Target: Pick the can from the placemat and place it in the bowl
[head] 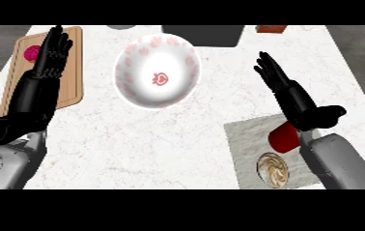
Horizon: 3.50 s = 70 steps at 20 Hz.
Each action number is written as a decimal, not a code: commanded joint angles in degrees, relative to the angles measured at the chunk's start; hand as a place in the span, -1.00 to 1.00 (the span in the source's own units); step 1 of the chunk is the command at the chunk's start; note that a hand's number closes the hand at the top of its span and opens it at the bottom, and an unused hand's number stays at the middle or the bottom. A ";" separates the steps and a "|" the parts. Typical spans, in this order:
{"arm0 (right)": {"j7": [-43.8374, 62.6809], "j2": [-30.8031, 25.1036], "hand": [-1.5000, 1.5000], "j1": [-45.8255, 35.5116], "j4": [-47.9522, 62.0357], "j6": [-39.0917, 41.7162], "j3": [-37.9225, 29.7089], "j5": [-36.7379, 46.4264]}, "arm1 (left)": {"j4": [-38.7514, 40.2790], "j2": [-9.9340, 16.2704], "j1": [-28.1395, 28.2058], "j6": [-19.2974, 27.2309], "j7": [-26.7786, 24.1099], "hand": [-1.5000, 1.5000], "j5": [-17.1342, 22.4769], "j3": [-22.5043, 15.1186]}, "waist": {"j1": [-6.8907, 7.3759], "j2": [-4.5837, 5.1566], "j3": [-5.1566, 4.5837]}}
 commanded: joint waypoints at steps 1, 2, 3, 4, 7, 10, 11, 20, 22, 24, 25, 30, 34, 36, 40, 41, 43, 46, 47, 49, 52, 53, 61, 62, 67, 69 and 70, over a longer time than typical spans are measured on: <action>-3.63 -0.03 1.00 -0.34 3.52 9.65 -1.65 -4.57 | 0.80 -0.06 0.60 0.21 1.16 0.00 0.53 2.05 | 0.39 0.61 1.68; -5.40 -1.39 1.00 -0.16 4.67 17.54 -3.22 -10.26 | 2.02 0.11 2.14 0.77 0.72 0.00 -0.33 1.21 | 1.28 1.17 1.83; -6.44 -1.72 1.00 1.13 3.48 23.30 -2.95 -13.70 | 2.77 -0.15 2.33 1.78 2.63 0.00 -0.67 0.71 | 1.23 1.50 2.06; -6.28 -0.88 1.00 0.95 2.53 27.32 -3.09 -17.29 | 3.29 0.31 2.61 2.22 3.93 0.00 -0.32 1.44 | 1.75 1.62 2.22; -9.68 -12.15 1.00 -1.76 10.36 19.05 -8.23 -2.91 | 5.63 -0.05 4.27 2.85 7.24 0.00 -0.36 0.47 | 1.43 2.52 2.01; -11.73 -6.19 -1.00 1.43 20.48 36.44 -13.17 -22.85 | 5.62 -1.38 3.53 3.68 8.90 0.00 -1.62 -1.46 | 1.98 2.81 2.40; -13.78 -6.73 -1.00 2.33 20.83 42.08 -12.72 -23.39 | 4.43 -0.99 2.79 4.10 10.52 0.00 -1.36 -1.00 | 2.09 2.46 2.55; -20.72 -20.41 -1.00 -3.75 23.27 58.95 -15.52 -12.22 | 4.33 -0.95 3.39 4.35 11.75 0.00 -3.38 -2.53 | 3.09 1.51 2.26; -21.35 -21.82 -1.00 -4.32 21.78 59.11 -14.71 -8.21 | 5.14 -1.00 1.67 4.19 12.87 0.00 -2.29 -1.19 | 2.72 1.62 2.28; -21.08 -23.67 -1.00 -6.22 19.38 58.08 -13.66 -4.09 | 5.02 -1.67 1.88 4.35 13.35 0.00 -3.09 -2.53 | 2.95 1.51 2.21; -21.20 -25.20 -1.00 -6.78 17.86 57.95 -13.22 -1.98 | 5.50 -1.77 2.19 4.76 12.94 0.00 -3.11 -2.02 | 2.71 1.38 2.12; -25.34 -24.12 -1.00 -7.44 13.39 53.60 -7.60 9.26 | 4.86 -2.52 0.29 5.32 14.83 0.00 -4.05 -2.86 | 3.10 1.56 2.22; -29.84 -26.30 -1.00 -7.83 11.90 53.94 -4.51 13.42 | 3.52 -1.90 -0.18 4.95 16.33 0.00 -3.59 -2.03 | 2.56 1.24 2.07; -31.57 -26.26 -1.00 -7.94 9.88 52.74 -1.47 16.11 | 4.87 -2.96 0.12 5.99 15.45 0.00 -4.83 -2.74 | 2.52 1.48 2.05; -35.12 -26.60 -1.00 -8.14 7.90 49.02 3.67 21.10 | 6.08 -3.12 -0.07 5.17 15.43 0.00 -4.43 -2.23 | 2.22 1.45 1.91; -36.42 -27.78 -1.00 -8.54 8.72 48.31 4.27 22.37 | 4.62 -2.94 1.59 5.58 14.64 0.00 -4.91 -2.40 | 2.87 1.30 1.91; -37.63 -28.45 -1.00 -10.10 8.41 47.30 6.22 23.88 | 5.67 -2.22 0.05 4.71 15.30 0.00 -5.36 -2.14 | 2.19 1.20 1.82; -38.79 -27.58 -1.00 -10.18 10.60 41.90 11.54 30.25 | 5.24 -3.59 0.69 4.19 14.67 0.00 -4.52 -2.25 | 2.64 1.29 1.78; -40.62 -28.48 -1.00 -8.52 9.64 40.42 12.95 31.55 | 5.03 -2.35 1.44 4.35 15.35 0.00 -4.50 -1.06 | 2.10 1.02 1.78; -41.96 -28.73 -1.00 -9.23 12.26 37.82 15.15 34.59 | 3.51 -3.20 1.45 6.00 16.50 0.00 -7.09 -2.98 | 2.01 0.94 1.78; -42.46 -26.02 -1.00 -9.79 15.36 34.21 17.69 36.59 | 3.94 -1.78 4.39 3.35 14.12 0.00 -4.55 -0.05 | 1.91 0.85 1.69; -44.62 -26.10 -1.00 -10.64 17.97 33.82 17.98 37.11 | 6.24 -3.20 2.96 3.59 13.14 0.00 -5.16 -0.43 | 1.64 1.04 1.70; -45.96 -21.54 -1.00 -14.41 24.45 32.00 21.55 38.40 | 5.01 -3.70 2.41 3.87 15.31 0.00 -6.95 0.14 | 1.14 0.78 1.66; -47.87 -19.53 -1.00 -13.37 28.14 28.82 22.58 39.36 | 2.85 -4.85 0.88 4.55 19.07 0.00 -7.23 -1.49 | 1.55 0.94 1.75; -47.22 -15.12 -1.00 -15.56 30.87 27.52 24.57 40.72 | 4.48 -4.06 1.40 3.62 16.85 0.00 -7.29 1.41 | 1.20 0.81 1.68; -50.21 -15.83 -1.00 -16.12 33.06 26.81 24.85 41.47 | 4.81 -5.21 1.28 3.56 17.47 0.00 -8.21 0.18 | 0.98 0.82 1.70; -49.63 -14.14 1.00 -17.19 32.20 24.85 26.09 43.14 | 5.83 -5.56 1.05 3.16 17.05 0.00 -8.13 0.17 | 1.01 0.85 1.69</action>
